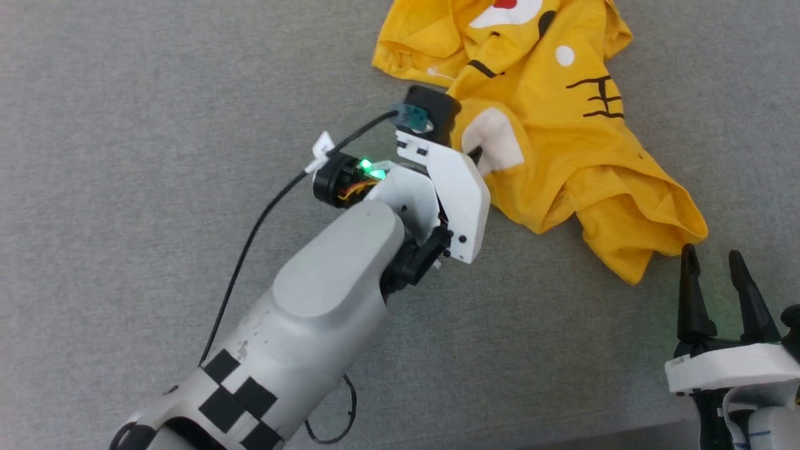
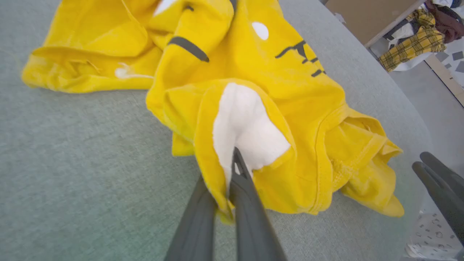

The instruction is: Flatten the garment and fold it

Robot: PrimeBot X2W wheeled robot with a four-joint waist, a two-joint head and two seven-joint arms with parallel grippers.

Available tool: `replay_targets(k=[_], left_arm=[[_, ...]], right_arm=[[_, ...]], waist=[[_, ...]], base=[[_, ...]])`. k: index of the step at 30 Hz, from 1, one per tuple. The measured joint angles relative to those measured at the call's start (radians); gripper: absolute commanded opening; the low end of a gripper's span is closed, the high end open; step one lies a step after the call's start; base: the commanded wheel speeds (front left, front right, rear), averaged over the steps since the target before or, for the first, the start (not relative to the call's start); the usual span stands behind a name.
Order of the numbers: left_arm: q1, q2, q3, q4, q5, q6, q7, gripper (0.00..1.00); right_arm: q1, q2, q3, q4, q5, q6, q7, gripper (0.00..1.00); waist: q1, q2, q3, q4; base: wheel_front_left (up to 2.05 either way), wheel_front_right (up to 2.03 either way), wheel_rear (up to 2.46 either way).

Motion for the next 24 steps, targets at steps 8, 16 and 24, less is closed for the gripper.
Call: replay_targets(k=[8, 16, 24], left_arm=[[0.077, 0.162, 0.128, -0.242, -0.047, 0.026, -0.092, 0.0], [0.467, 0.382, 0.307, -0.563, -0.135, 0.2, -0.131, 0.0], [0.748, 0.41, 0.395, -0.561, -0.179, 0.294, -0.235, 0.0]], right_arm=[[0.016, 0.0, -0.026, -0.006, -0.007, 0.0, 0.0, 1.0], [0.022, 0.0, -0.031, -0.007, -0.011, 0.0, 0.0, 1.0], [0.028, 0.0, -0.029, 0.004, -0.014, 0.0, 0.0, 1.0]], waist=[[-0.0001, 0.0, -0.045, 0.059], [-0.0002, 0.0, -0.066, 0.103], [-0.0001, 0.0, -0.06, 0.114]], base=[[0.0, 0.0, 0.0], [0.0, 0.0, 0.0], [0.0, 0.0, 0.0]])
